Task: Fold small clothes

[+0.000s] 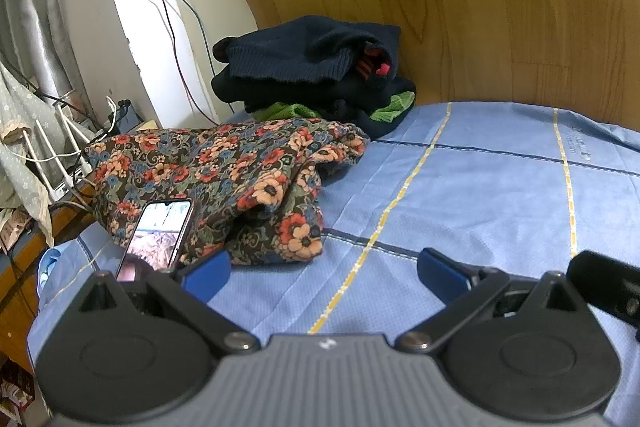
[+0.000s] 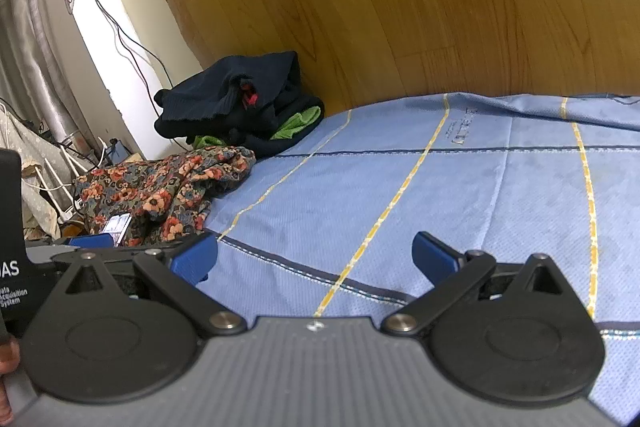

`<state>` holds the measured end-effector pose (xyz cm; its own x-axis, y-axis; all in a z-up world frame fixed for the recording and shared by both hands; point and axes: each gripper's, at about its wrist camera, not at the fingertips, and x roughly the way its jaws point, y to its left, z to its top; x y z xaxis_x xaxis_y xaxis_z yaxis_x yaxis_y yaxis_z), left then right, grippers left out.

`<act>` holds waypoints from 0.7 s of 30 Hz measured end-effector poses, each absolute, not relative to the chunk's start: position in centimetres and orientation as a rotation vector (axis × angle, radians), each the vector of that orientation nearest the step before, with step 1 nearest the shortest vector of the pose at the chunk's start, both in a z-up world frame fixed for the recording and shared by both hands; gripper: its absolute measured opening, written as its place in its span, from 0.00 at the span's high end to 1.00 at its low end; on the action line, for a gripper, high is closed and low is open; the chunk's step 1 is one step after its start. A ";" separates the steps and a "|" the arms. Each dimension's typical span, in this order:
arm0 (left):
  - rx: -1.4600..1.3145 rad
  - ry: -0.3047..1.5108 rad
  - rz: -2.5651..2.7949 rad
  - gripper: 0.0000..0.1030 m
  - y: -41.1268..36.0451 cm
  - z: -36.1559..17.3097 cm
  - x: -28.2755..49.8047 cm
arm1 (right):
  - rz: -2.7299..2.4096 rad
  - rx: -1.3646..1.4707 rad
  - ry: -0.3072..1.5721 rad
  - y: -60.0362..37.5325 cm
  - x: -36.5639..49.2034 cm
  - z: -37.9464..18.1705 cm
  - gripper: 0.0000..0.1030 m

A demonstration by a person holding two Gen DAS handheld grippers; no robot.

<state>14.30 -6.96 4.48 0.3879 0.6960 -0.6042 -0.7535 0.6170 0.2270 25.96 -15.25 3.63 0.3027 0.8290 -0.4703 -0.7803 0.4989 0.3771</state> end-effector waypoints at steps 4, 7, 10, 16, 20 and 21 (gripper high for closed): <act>-0.092 0.724 0.925 0.00 -6.9 4.5 14.3 | 1.071 0.078 0.675 -15.2 26.0 3.6 0.00; -0.094 0.723 0.926 0.00 -6.9 4.5 14.3 | 1.070 0.080 0.676 -15.2 26.0 3.6 0.00; -0.094 0.723 0.926 0.00 -6.9 4.5 14.3 | 1.072 0.080 0.676 -15.2 26.1 3.6 0.00; -0.098 0.723 0.923 0.00 -6.9 4.6 14.3 | 1.071 0.081 0.676 -15.2 26.1 3.6 0.00; -0.108 0.720 0.908 0.00 -6.9 4.7 14.3 | 1.072 0.081 0.676 -15.2 26.1 3.6 0.00; -0.106 0.718 0.904 0.00 -7.0 4.8 14.3 | 1.072 0.081 0.676 -15.2 26.1 3.6 0.00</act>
<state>14.33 -7.03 4.77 0.4051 0.6807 -0.6103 -0.7486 0.6302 0.2060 26.12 -15.22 3.60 0.2993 0.8300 -0.4707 -0.7824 0.4958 0.3769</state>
